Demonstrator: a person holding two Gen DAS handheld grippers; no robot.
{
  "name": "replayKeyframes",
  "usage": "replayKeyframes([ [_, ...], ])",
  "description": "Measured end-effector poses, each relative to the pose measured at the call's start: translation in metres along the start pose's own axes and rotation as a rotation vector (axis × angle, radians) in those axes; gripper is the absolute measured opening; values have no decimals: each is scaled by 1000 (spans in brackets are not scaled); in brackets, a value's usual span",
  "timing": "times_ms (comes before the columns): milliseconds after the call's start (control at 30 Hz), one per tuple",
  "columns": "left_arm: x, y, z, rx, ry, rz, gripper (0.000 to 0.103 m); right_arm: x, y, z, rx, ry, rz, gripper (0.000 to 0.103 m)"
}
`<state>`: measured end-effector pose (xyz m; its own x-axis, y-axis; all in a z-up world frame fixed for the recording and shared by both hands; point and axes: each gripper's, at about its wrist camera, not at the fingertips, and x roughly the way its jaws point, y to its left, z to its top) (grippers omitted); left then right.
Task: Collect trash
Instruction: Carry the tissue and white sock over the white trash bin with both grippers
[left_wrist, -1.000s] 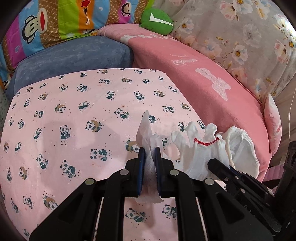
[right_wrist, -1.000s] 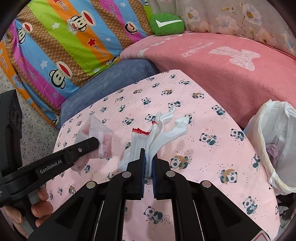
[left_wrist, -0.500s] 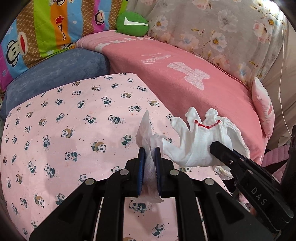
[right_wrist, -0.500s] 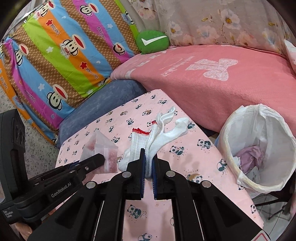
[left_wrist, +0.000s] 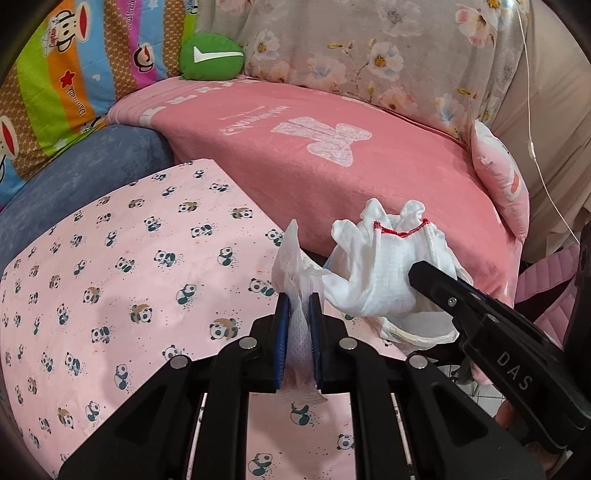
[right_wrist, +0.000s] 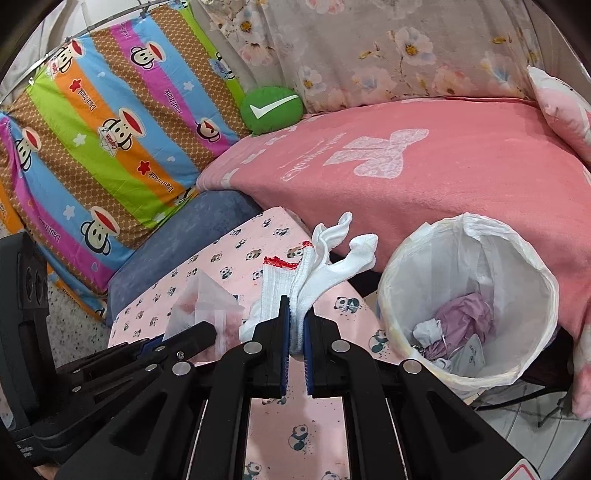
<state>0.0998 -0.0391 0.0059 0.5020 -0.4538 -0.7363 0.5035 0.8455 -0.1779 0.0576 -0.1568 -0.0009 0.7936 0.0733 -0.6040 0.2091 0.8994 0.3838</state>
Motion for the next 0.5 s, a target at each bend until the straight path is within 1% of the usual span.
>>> replayKeyframes([
  [267,15,-41,9,81,21,-26,11,-14,-39,9,64,-39,-31,7],
  [367,24,-59,12,116,33,-38,11,-20,-62,12,95,-56,-48,7],
  [467,31,-76,15,149,44,-52,11,-24,-76,15,119,-64,-61,7],
  [500,34,-82,15,163,48,-57,11,-26,-86,16,137,-70,-71,7],
])
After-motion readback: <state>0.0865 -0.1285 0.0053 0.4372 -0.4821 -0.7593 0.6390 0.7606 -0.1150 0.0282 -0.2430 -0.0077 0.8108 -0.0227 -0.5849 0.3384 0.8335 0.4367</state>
